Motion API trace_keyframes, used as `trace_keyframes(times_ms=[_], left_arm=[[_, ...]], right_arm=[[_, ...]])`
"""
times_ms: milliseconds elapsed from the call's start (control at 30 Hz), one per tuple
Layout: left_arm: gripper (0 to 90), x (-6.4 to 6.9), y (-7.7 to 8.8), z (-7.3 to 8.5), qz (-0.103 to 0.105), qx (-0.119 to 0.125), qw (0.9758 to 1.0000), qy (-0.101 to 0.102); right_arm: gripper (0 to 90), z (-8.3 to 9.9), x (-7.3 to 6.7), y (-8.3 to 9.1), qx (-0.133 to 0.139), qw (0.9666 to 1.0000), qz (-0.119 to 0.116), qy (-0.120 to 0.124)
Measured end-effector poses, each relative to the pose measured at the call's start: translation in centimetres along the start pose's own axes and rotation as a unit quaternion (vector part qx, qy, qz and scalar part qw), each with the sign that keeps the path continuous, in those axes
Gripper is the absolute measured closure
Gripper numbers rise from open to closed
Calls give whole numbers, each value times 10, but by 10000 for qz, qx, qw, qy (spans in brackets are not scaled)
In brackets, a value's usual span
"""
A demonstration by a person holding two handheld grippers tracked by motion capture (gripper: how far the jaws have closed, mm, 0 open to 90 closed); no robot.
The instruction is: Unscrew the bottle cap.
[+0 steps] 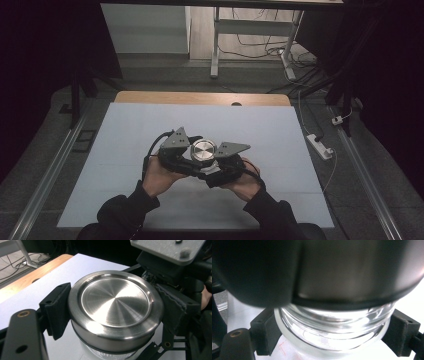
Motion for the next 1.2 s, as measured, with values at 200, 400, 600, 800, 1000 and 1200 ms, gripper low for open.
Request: trace_keyframes(times_ms=[200, 400, 600, 800, 1000, 1200], left_arm=[[190, -1, 7, -4, 34, 64, 10000, -13], [190, -1, 14, -8, 58, 102, 9999, -41], [191, -1, 20, -12, 77, 130, 9999, -78], [190, -1, 25, -13, 89, 140, 9998, -99], [190, 0, 27, -14, 129, 131, 9998, -102], [190, 2, 27, -12, 168, 105, 9997, -106]], right_arm=[[147, 1, 0, 0, 3, 10000, -33, 35], [147, 2, 0, 0, -9, 10000, -46, 2], [147, 2, 2, -1, -17, 10000, -50, 29], [147, 4, 4, -1, -46, 10000, -33, 17], [147, 6, 8, -2, -77, 10000, 15, 2], [147, 8, 13, -2, -83, 9999, 74, -31]])
Point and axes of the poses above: each handheld gripper's, and its own axes: y roughly backward along the jaws, z roughly out of its underside, x roughly to its right, the point moved 7 cm from there along -y, roughly forward along the jaws, and after that the axes turned 7 degrees about -y, right-handed, at the moved point
